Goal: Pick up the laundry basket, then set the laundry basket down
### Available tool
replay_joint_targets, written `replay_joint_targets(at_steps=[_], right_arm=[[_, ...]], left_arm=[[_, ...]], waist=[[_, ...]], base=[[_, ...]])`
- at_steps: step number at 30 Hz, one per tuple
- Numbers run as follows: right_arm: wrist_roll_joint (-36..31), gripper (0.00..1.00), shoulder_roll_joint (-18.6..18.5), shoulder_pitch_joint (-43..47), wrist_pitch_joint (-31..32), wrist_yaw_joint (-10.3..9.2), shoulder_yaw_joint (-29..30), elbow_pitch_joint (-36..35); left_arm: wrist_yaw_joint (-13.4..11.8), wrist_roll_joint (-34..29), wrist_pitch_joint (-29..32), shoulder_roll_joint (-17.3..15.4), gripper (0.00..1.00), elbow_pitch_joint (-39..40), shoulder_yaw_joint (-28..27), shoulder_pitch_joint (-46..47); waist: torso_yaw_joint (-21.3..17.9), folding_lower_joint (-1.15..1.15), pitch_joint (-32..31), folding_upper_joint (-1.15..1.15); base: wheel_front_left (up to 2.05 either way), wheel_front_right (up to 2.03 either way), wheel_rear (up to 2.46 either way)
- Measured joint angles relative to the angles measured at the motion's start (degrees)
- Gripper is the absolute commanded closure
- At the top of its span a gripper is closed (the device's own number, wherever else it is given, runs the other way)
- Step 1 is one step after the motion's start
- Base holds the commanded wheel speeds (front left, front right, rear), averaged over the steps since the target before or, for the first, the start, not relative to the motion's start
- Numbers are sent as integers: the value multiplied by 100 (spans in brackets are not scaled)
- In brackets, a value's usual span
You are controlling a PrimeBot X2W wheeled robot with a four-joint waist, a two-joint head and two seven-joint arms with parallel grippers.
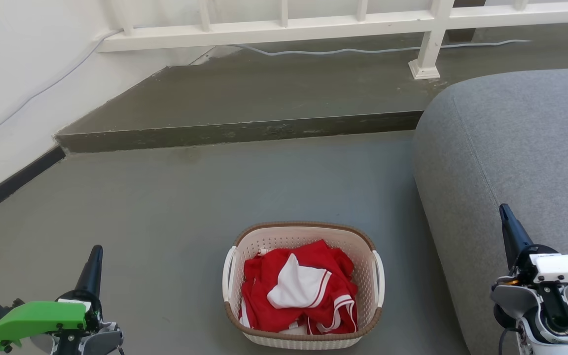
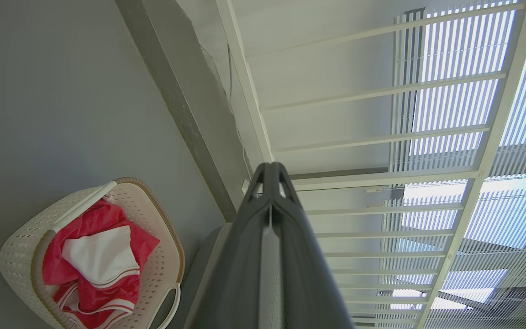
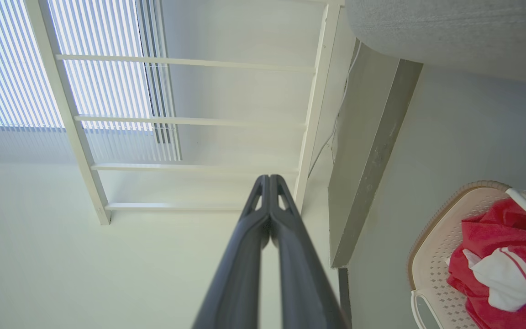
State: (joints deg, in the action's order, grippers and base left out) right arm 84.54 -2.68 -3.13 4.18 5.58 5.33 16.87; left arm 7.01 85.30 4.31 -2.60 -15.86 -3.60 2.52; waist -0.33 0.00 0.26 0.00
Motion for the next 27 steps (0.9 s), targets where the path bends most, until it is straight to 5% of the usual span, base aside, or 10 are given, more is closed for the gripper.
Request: replay_joint_targets(at_steps=[9, 27], right_arm=[[706, 100, 42, -14, 192, 99, 212, -42], [723, 100, 45, -20, 193, 122, 224, -46]], left_arm=[[1, 615, 203, 25, 100, -1, -89, 26], [1, 646, 203, 37, 100, -1, -119, 111]], waist=[[33, 0, -10, 0], [33, 0, -10, 0]], base=[[0, 0, 0], [0, 0, 0]])
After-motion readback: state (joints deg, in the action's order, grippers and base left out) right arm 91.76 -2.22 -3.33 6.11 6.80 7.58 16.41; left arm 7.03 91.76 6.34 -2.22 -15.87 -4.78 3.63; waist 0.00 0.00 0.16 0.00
